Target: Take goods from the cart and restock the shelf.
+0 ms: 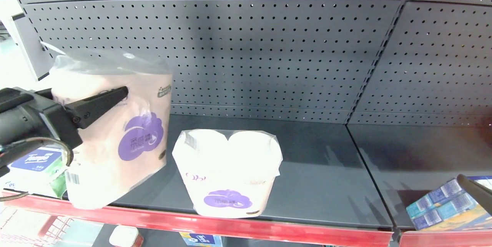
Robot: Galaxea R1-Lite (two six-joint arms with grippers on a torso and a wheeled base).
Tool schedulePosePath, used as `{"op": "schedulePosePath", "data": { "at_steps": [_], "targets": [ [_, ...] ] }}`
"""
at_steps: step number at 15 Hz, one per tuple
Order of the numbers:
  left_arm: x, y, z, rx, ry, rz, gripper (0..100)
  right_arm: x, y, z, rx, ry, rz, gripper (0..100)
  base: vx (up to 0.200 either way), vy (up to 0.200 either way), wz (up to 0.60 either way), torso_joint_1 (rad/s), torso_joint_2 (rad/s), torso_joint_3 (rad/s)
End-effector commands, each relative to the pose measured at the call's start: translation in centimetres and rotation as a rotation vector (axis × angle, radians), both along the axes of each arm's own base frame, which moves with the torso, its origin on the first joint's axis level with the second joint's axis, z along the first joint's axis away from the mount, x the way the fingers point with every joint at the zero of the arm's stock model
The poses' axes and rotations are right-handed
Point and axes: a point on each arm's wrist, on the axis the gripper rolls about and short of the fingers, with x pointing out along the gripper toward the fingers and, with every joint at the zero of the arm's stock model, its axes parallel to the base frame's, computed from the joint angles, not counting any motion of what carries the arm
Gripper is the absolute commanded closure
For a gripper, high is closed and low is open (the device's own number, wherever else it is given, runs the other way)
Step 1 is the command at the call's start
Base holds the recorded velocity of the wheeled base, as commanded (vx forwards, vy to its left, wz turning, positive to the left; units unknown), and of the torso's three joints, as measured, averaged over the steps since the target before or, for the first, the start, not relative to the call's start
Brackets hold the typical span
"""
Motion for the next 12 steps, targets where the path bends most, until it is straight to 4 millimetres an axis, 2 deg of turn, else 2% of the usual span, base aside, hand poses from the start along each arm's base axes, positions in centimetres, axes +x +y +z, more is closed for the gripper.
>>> {"op": "schedulePosePath", "data": {
  "at_steps": [1, 4, 5, 7, 12],
  "targets": [
    [2.1, -0.6, -1.3, 0.017, 0.048, -0.061, 100, 0.1, 0.0, 0.0, 0.003, 0.007, 0.011, 0, 0.0, 0.0, 0.0, 0.0, 0.0, 0.0],
    [3.9, 0.0, -1.7, 0.063, 0.014, -0.102, 100, 0.1, 0.1, 0.0, 0.003, 0.007, 0.022, 0, 0.0, 0.0, 0.0, 0.0, 0.0, 0.0],
    [4.7, 0.3, -1.9, 0.072, -0.012, -0.17, 100, 0.3, 0.1, 0.2, 0.003, 0.007, 0.028, 0, 0.0, 0.0, 0.0, 0.0, 0.0, 0.0],
    [5.1, 0.4, -2.0, 0.071, -0.022, -0.201, 100, 0.4, 0.1, 0.3, 0.003, 0.009, 0.028, 0, 0.0, 0.0, 0.0, 0.0, 0.0, 0.0],
    [9.4, 0.0, -3.2, 0.064, -0.148, -0.38, 100, 0.7, 0.2, 0.6, 0.003, 0.01, 0.029, 0, 0.0, 0.0, 0.0, 0.0, 0.0, 0.0]
  ]
}}
